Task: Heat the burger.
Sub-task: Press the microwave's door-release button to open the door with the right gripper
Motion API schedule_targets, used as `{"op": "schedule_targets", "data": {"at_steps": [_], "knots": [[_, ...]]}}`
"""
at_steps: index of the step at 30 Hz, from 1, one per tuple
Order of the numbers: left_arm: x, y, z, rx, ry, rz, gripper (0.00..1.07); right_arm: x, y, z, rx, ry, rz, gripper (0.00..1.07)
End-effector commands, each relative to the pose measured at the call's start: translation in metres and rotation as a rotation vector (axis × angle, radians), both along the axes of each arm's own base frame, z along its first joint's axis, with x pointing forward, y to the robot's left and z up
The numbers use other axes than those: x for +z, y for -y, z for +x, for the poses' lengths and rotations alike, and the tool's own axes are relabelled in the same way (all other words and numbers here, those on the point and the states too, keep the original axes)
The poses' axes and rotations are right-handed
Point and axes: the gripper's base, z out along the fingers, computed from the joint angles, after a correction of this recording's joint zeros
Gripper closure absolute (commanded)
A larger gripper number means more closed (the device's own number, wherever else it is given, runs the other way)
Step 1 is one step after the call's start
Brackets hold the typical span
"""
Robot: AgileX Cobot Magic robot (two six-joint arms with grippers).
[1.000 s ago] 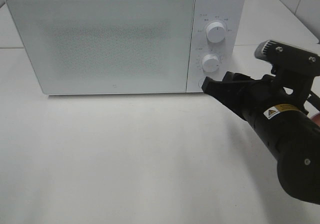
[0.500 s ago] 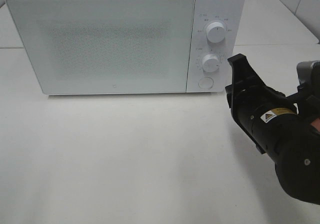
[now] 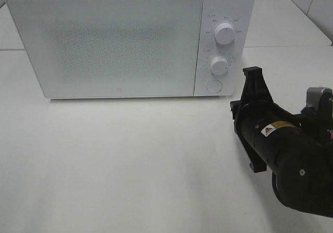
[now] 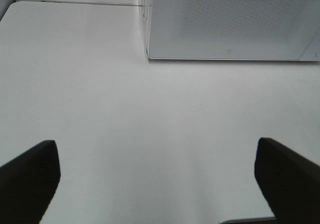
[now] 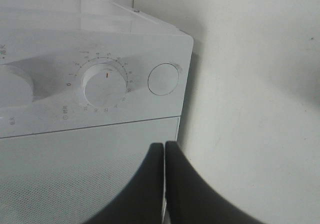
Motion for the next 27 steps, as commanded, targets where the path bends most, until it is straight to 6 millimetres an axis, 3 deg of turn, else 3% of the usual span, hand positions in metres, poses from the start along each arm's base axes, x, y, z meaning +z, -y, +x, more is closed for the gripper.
{"op": "schedule_targets", "data": {"at_steps": [1,7,13,16,27], "knots": [[0.000,0.000,-0.002,0.007,0.032,-0.003,0.09,0.000,-0.010,0.008,0.012,0.015,0.021,1.07],[0.000,0.000,-0.002,0.007,0.032,-0.003,0.09,-0.005,-0.013,0.017,0.001,0.011,0.018,1.07],[0.000,0.000,-0.002,0.007,0.032,-0.003,0.09,-0.007,-0.012,0.034,-0.015,0.003,0.022,1.07],[0.000,0.000,-0.002,0.007,0.032,-0.003,0.09,-0.014,-0.015,0.052,-0.004,-0.004,0.015,1.07],[0.000,0.000,-0.002,0.007,0.032,-0.003,0.09,-0.027,-0.012,0.079,-0.047,-0.034,0.051,1.07]]}}
